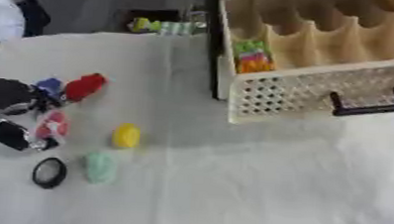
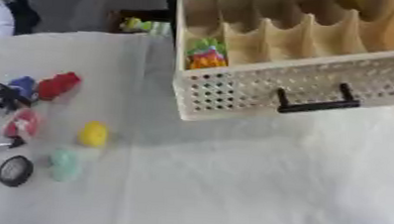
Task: Pick up objects from table and place into drawer.
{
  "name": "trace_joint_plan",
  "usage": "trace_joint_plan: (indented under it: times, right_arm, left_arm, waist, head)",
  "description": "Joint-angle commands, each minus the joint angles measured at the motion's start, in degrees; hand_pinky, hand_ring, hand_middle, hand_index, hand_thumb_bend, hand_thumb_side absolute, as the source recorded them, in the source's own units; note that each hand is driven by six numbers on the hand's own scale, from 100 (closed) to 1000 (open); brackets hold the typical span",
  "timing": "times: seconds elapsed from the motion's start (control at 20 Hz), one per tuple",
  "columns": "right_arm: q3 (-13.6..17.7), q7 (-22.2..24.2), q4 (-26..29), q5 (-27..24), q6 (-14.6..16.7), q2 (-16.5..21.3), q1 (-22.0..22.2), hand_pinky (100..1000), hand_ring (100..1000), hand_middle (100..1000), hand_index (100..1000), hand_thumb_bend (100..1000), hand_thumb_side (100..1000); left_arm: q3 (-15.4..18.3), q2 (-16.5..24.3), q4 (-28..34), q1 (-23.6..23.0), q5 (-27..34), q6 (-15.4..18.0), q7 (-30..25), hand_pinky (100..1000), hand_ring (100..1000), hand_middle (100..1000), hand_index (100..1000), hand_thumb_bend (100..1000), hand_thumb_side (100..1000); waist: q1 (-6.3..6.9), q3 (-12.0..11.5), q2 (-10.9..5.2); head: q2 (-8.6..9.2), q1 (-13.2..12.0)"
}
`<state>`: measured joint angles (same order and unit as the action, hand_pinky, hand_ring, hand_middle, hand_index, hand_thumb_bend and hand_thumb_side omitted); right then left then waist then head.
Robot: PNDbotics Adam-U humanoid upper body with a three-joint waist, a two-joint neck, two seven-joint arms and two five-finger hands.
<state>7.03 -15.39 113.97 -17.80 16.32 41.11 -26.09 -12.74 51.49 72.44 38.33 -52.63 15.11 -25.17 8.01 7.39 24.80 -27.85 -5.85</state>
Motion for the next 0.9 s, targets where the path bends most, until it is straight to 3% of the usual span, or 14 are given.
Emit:
trace_joint_plan:
  times: [0.05,0.5,0.9]
  right_arm:
    - [0.8,0.0,0.6,-0.4,-0.1,0.9,-0.2,510,496,385,693,102,986]
    - [0.8,-0.1,0.6,-0.9,-0.3,0.7,0.0,511,497,385,691,100,986]
    - [0.9,-0.1,0.6,-1.1,-0.3,0.5,0.0,511,497,386,690,100,984]
  left_arm:
    - [0.6,1.5,-0.2,0.8,-0.8,0.1,-0.5,484,637,641,920,456,742]
    - [0.8,1.5,-0.4,0.9,-0.3,0.2,-1.9,390,548,563,880,387,631]
    - [0.8,1.5,-0.3,1.0,0.7,-0.4,-1.4,346,519,547,842,308,528]
  waist:
    - [-0.17,0.0,-1.02]
    - [-0.28,-0.3,-1.11]
    - [-0.30,-0.3,-1.10]
  head:
    - [0.65,-0.3]
    - [0.52,-0.3]
    - [0.62,-0.4]
